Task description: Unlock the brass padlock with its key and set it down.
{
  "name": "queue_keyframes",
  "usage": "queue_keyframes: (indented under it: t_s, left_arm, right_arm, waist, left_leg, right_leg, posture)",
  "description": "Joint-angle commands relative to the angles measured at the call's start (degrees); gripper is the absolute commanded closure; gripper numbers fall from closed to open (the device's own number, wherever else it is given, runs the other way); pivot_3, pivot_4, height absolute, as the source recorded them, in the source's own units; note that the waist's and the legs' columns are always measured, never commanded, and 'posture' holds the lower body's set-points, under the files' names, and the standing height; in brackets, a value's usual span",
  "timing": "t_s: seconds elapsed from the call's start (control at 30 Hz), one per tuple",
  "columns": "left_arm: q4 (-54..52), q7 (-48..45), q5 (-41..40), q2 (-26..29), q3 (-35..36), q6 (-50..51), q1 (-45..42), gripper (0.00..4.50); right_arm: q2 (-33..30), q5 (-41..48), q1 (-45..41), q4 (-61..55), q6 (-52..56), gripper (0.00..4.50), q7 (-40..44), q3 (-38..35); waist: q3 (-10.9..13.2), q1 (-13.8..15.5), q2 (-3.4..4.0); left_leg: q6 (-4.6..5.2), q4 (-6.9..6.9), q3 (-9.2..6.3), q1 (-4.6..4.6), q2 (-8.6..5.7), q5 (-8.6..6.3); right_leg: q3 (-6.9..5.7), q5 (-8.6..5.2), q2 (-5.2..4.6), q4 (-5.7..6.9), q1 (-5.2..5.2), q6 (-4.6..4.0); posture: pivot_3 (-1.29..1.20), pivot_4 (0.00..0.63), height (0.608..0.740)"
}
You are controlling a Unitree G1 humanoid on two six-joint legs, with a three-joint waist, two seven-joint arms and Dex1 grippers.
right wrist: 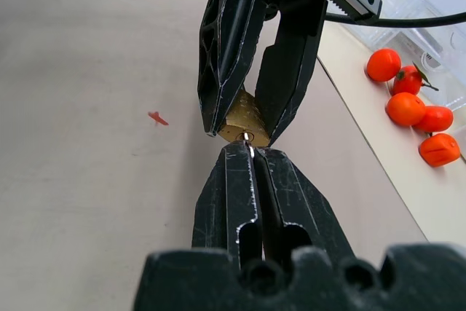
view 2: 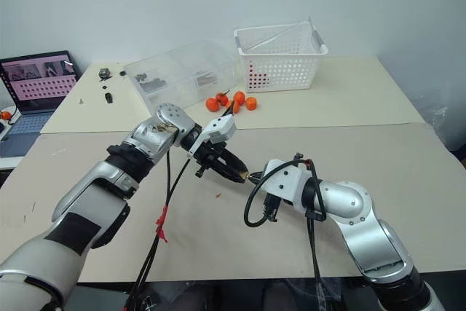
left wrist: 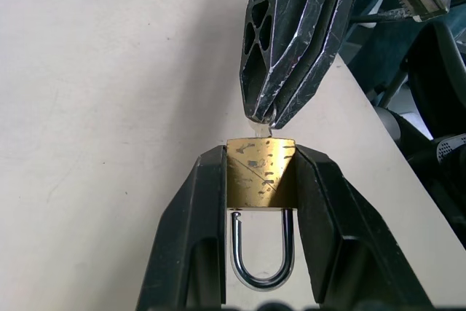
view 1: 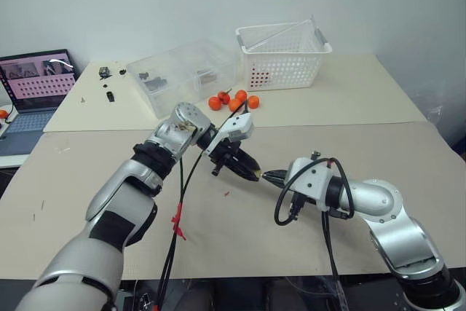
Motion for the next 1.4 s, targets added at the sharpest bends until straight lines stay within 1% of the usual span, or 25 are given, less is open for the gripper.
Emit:
queue_keyframes:
  t_s: [0.03, 0.13, 0.23, 0.37, 0.47, 0.53, 0.63, 0.8, 1.17, 1.33, 1.4]
  left_arm:
    - [-0.5, -0.1, 1.4, -0.7, 2.9, 1.2, 0.3, 3.68]
    - [0.1, 0.2, 2.8, -1.2, 3.4, 1.5, 0.7, 3.68]
    - [-0.2, -0.3, 2.3, -1.3, 3.7, 3.4, 0.9, 3.68]
    - [1.1, -0.6, 0.2, 0.1, 2.4, 5.6, 0.2, 3.68]
    - [1.0, -0.6, -2.8, 1.8, 0.1, 7.6, -0.5, 3.68]
    - [-0.8, -0.6, -7.1, 3.8, -2.9, 10.1, -0.7, 3.68]
    - [-3.0, -0.6, -12.5, 6.4, -7.1, 13.2, -1.2, 3.68]
    - [-4.1, -0.6, -17.0, 8.7, -12.2, 13.8, -1.6, 3.68]
    - [-3.8, -0.6, -19.8, 7.8, -19.0, 12.0, -3.5, 3.68]
    - [-3.9, -0.6, -21.4, 8.0, -21.2, 11.1, -4.6, 3.68]
    - [-2.6, -0.6, -21.1, 7.1, -21.4, 10.6, -5.0, 3.68]
  right_arm:
    - [-1.5, -1.0, -1.2, -3.3, -5.8, 3.83, 0.9, 1.2]
    - [-3.4, -2.3, -0.9, -3.3, -9.2, 2.88, 1.9, 1.9]
    - [-6.3, -9.1, 0.1, -0.5, -20.5, 1.95, -0.2, 3.3]
    - [-8.0, -14.7, 5.0, 4.1, -32.9, 1.95, -5.0, 2.5]
    - [-8.0, -16.2, 7.5, 6.0, -37.4, 1.95, -7.2, 0.9]
    - [-7.6, -17.1, 7.9, 6.9, -39.2, 1.95, -8.4, 0.1]
    - [-6.9, -17.7, 8.0, 7.4, -40.4, 1.95, -9.5, -0.6]
    - [-5.5, -17.2, 7.3, 6.1, -40.2, 1.95, -9.5, -0.9]
    - [-4.2, -17.7, 6.5, 5.2, -41.3, 1.95, -8.0, 0.9]
    - [-3.8, -16.9, 7.0, 5.0, -40.7, 1.95, -7.5, 0.8]
    - [-3.3, -16.6, 7.1, 4.9, -40.2, 1.95, -7.4, 0.7]
  waist:
    - [0.0, 0.0, 0.00]
    - [0.0, 0.0, -0.01]
    - [0.0, 0.0, -0.01]
    - [0.0, 0.0, -0.02]
    - [0.0, -0.1, -0.01]
    - [0.0, -0.3, -0.01]
    - [0.0, -0.4, -0.02]
    - [0.0, -0.2, -0.01]
    - [0.0, 0.0, -0.01]
    - [0.0, -0.1, -0.02]
    - [0.0, 0.0, -0.02]
  left_leg:
    - [0.00, 0.01, 0.00, 0.00, 0.00, 0.00]
    - [0.00, 0.00, 0.01, -0.01, 0.00, 0.00]
    - [-0.01, 0.03, 0.03, -0.01, -0.04, 0.00]
    - [-0.01, 0.01, 0.04, 0.01, -0.02, 0.00]
    - [-0.02, 0.01, 0.05, 0.02, -0.03, 0.01]
    - [-0.02, 0.03, 0.06, 0.03, -0.02, 0.01]
    - [-0.02, 0.05, 0.03, 0.05, -0.01, 0.01]
    - [-0.01, 0.04, 0.03, 0.05, -0.02, 0.01]
    - [-0.01, 0.04, 0.05, 0.04, -0.04, 0.01]
    - [-0.01, 0.04, 0.05, 0.04, -0.04, 0.01]
    - [-0.01, 0.04, 0.04, 0.04, -0.04, 0.01]
  right_leg:
    - [0.00, 0.00, 0.00, 0.00, 0.00, 0.00]
    - [-0.01, 0.00, 0.01, -0.01, 0.00, 0.01]
    - [-0.01, -0.01, -0.02, -0.01, 0.01, 0.02]
    - [-0.01, -0.07, 0.00, 0.00, 0.01, 0.12]
    - [0.00, -0.03, 0.00, 0.02, 0.00, 0.05]
    - [0.03, -0.02, 0.00, 0.04, 0.01, 0.04]
    - [0.04, -0.02, 0.01, 0.05, 0.02, 0.04]
    - [0.04, -0.02, 0.01, 0.03, 0.03, 0.04]
    - [0.04, -0.03, 0.00, 0.02, 0.03, 0.04]
    - [0.05, -0.03, 0.00, 0.02, 0.02, 0.02]
    - [0.05, -0.03, 0.00, 0.02, 0.03, 0.03]
  posture:
    - [0.00, 0.150, 0.740]
    - [0.00, 0.150, 0.740]
    - [0.00, 0.150, 0.740]
    - [0.00, 0.150, 0.740]
    - [0.00, 0.150, 0.740]
    - [0.00, 0.150, 0.740]
    - [0.00, 0.150, 0.740]
    - [0.00, 0.150, 0.740]
    - [0.00, 0.150, 0.740]
    - [0.00, 0.150, 0.740]
    - [0.00, 0.150, 0.740]
